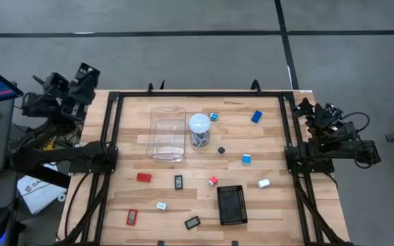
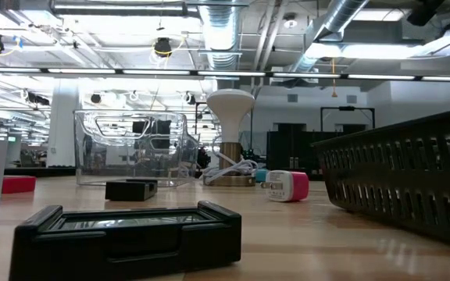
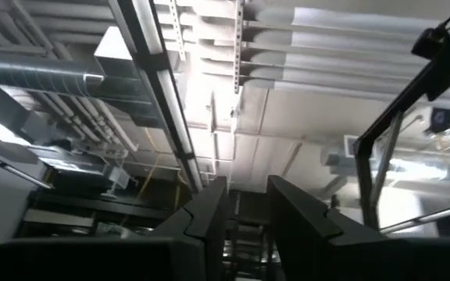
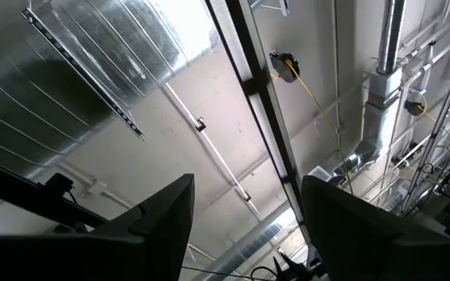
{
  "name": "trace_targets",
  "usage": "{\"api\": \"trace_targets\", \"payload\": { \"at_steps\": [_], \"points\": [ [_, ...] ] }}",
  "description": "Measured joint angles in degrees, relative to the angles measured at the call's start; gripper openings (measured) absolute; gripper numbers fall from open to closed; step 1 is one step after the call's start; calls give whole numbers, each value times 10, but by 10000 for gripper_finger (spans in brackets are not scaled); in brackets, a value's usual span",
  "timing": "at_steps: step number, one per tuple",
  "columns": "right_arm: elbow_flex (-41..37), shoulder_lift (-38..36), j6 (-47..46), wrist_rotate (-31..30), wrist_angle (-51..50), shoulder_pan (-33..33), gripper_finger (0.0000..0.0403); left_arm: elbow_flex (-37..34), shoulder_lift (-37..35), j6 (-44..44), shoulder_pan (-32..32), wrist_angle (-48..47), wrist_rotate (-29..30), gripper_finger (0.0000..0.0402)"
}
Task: Pick & Place Office items
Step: Put the top red digital clock into the black bin
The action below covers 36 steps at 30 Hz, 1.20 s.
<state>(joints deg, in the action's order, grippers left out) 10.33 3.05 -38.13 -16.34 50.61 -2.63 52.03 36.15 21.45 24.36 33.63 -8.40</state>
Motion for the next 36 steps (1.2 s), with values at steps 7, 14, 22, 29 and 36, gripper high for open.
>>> {"api": "trace_targets", "payload": {
  "at_steps": [7, 14, 22, 29, 36],
  "points": [
    [0, 0, -18, 0, -44, 0, 228, 71, 24, -13, -11, -90, -101, 89],
    [0, 0, -23, 0, -43, 0, 228, 163, 100, -20, -84, -149, -222, 90],
    [0, 0, -36, 0, -43, 0, 228, 330, 161, -64, -147, -725, -56, 133],
    [0, 0, -50, 0, -25, 0, 228, 379, 223, 24, -318, -998, -15, 174],
    [5, 0, -48, 8, -7, 0, 228, 379, 273, 127, -539, -1123, 93, 173]
  ]
}}
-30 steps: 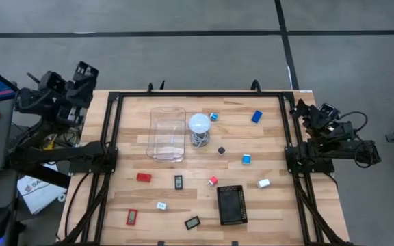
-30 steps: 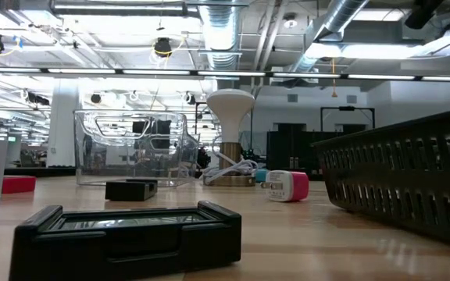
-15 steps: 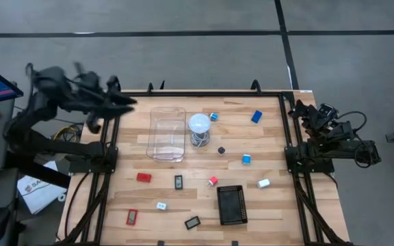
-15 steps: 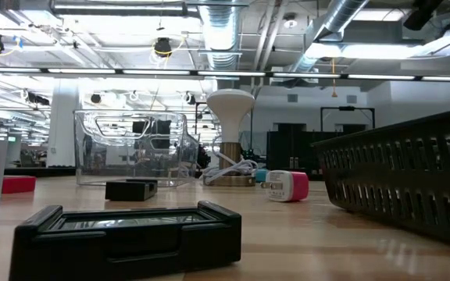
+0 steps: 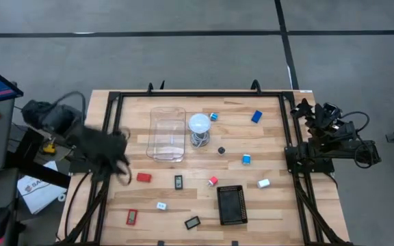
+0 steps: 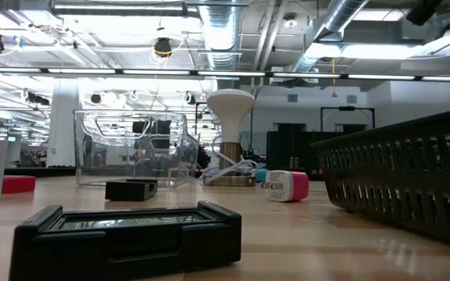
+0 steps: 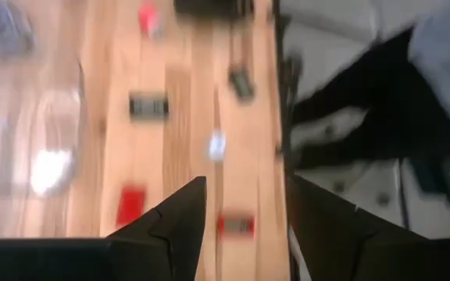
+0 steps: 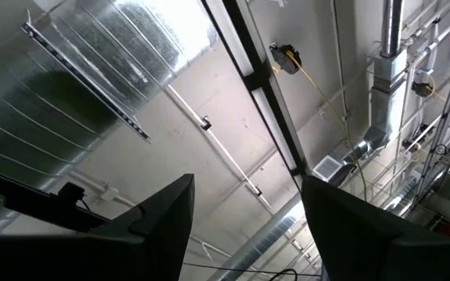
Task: Pick & Place Office items
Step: Put the top red digital clock into the black bin
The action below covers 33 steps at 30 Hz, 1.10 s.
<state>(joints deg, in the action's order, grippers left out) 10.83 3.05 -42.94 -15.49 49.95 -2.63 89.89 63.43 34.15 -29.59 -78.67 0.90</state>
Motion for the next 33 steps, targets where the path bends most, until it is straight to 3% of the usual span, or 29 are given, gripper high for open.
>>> {"api": "trace_targets", "payload": {
  "at_steps": [3, 7, 16, 22, 27, 33],
  "points": [
    [12, 0, 10, 14, -2, 0, 228, -5, 15, 84, -76, -48, 51, 178],
    [29, 0, 31, 25, -3, 0, 228, -58, 15, 185, -169, -28, 136, 197],
    [58, 0, 44, 36, -52, 0, 228, -285, 38, 265, -292, 109, 153, 246],
    [61, 0, 41, 35, -51, 0, 228, -420, 43, 265, -303, 196, 198, 251],
    [60, 3, 35, 23, -62, 0, 228, -526, 16, 260, -269, 274, 205, 263],
    [60, 28, 35, 20, -63, 0, 228, -622, -36, 195, -226, 366, 230, 276]
  ]
}}
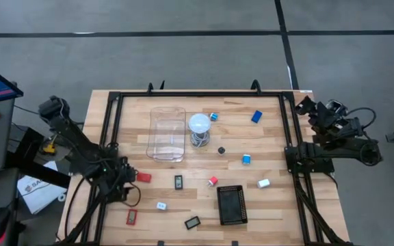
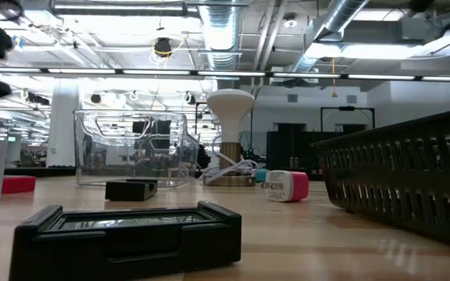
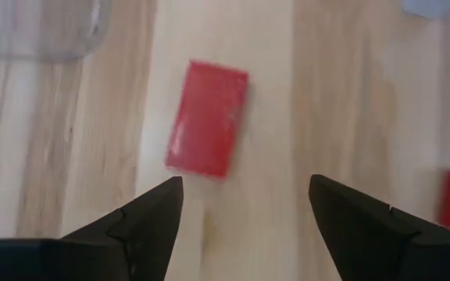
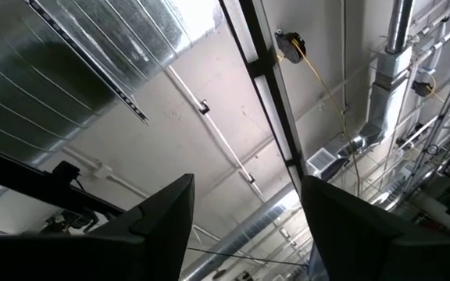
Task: Pick & Place Office items
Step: Put the top red digital clock into the black bin
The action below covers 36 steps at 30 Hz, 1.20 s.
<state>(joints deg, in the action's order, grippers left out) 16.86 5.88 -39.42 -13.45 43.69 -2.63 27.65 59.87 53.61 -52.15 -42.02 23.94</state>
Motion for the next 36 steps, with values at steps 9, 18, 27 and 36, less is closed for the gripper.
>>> {"api": "trace_targets", "payload": {
  "at_steps": [9, 18, 27, 36],
  "points": [
    [0, 48, -13, 1, 22, 0, 228, -57, -45, -145, 85, 76, -16, 280],
    [0, 57, -15, 1, 35, 0, 228, -99, -54, -222, 136, 154, -78, 279],
    [0, 57, -14, 1, 35, 0, 228, -106, -19, -217, 140, 154, -84, 260],
    [0, 57, -15, 1, 35, 0, 228, -106, 5, -199, 140, 213, -83, 147]
  ]
}}
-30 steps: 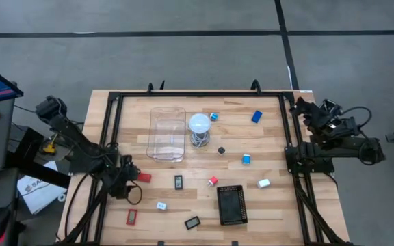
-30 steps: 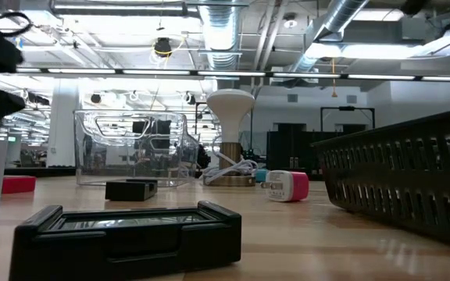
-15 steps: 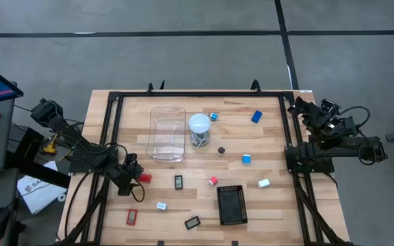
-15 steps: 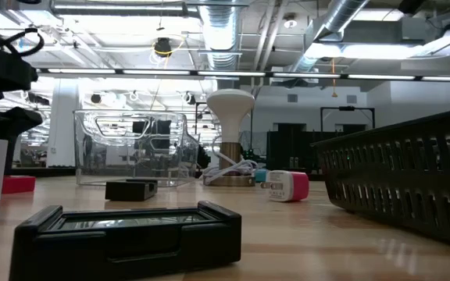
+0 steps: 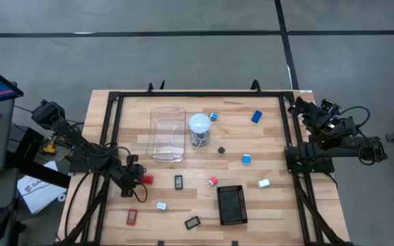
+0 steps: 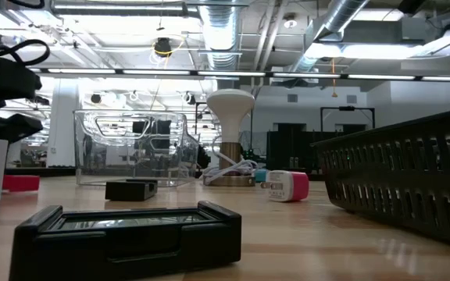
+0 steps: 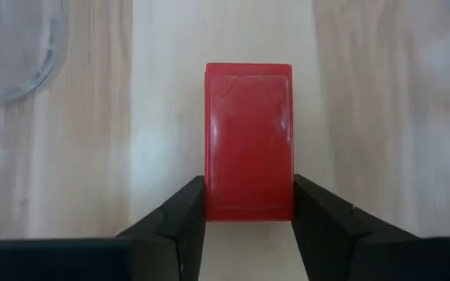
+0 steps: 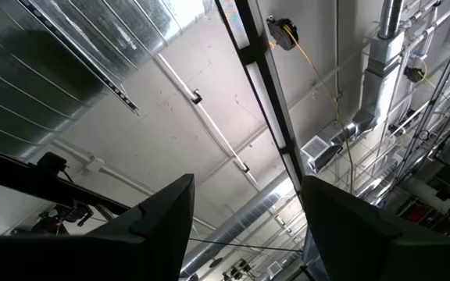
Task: Pick & Place Office items
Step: Put the top red digital clock into the black bin
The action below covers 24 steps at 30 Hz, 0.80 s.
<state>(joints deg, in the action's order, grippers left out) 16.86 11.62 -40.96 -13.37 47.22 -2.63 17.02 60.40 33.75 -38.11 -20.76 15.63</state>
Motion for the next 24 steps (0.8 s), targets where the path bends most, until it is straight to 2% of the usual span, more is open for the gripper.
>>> {"api": "trace_targets", "payload": {
  "at_steps": [7, 14, 19, 24],
  "points": [
    [0, 0, -8, 0, 0, 0, 228, 13, -2, 68, 0, 31, -32, 147],
    [0, 0, -17, 4, 0, 0, 228, 91, -16, 64, -2, 32, -37, 147],
    [0, 0, -24, 22, 0, 0, 228, 186, 0, -13, -3, 28, -41, 147],
    [0, 0, -26, 34, 0, 0, 228, 293, 66, -113, 4, -11, -42, 147]
  ]
}}
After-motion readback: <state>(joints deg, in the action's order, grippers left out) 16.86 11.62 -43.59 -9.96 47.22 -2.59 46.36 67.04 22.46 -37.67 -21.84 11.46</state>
